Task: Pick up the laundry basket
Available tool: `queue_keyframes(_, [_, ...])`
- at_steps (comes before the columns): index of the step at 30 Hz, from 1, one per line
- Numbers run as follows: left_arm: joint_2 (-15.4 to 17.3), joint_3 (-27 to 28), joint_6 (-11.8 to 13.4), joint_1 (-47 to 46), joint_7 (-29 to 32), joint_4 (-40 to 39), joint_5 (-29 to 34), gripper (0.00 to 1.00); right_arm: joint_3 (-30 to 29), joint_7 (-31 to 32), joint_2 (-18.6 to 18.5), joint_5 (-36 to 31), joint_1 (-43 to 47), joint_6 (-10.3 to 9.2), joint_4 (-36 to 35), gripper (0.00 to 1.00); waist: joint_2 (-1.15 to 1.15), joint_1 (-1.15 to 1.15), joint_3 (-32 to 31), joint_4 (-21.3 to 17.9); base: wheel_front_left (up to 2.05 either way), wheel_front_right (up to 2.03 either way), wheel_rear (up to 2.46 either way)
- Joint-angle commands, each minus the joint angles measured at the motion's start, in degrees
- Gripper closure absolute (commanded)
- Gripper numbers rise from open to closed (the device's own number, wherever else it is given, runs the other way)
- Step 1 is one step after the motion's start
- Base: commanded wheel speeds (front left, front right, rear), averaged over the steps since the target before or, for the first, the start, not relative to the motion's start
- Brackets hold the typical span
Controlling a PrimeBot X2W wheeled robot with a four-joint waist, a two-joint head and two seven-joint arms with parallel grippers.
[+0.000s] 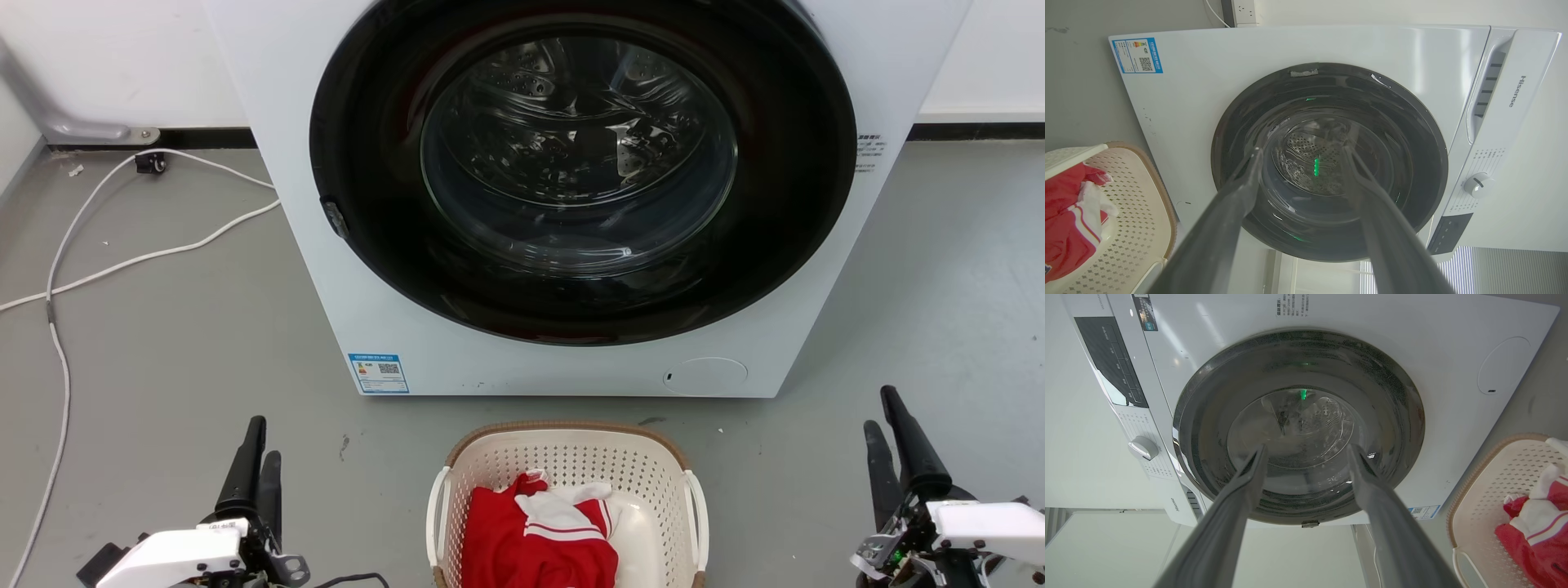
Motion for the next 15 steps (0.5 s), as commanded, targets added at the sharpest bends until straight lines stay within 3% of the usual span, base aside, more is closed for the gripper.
queue_keyframes(1, [0.21,0.47,-0.13,-0.38,-0.50,-0.93,0.57,0.00,-0.40,-0.49,-0.16,-0.59,-0.70,0.09,-1.38,0.00,0.00,0.00,0.00,-0.01,0.00,0.00,0.00])
queue_keyframes(8, [0.23,2.88,-0.15,-0.71,-2.20,-0.48,4.01,0.00,-1.94,-2.20,-0.18,-8.76,-1.20,0.09,-3.23,0.00,0.00,0.00,0.03,-0.05,0.00,0.00,0.00])
queue_keyframes(15, [0.25,5.37,0.06,-1.22,-3.78,-2.23,13.02,0.00,-2.51,-3.79,-0.19,-21.13,-1.59,0.10,-6.56,0.00,0.00,0.00,0.25,-0.09,0.00,0.00,0.00])
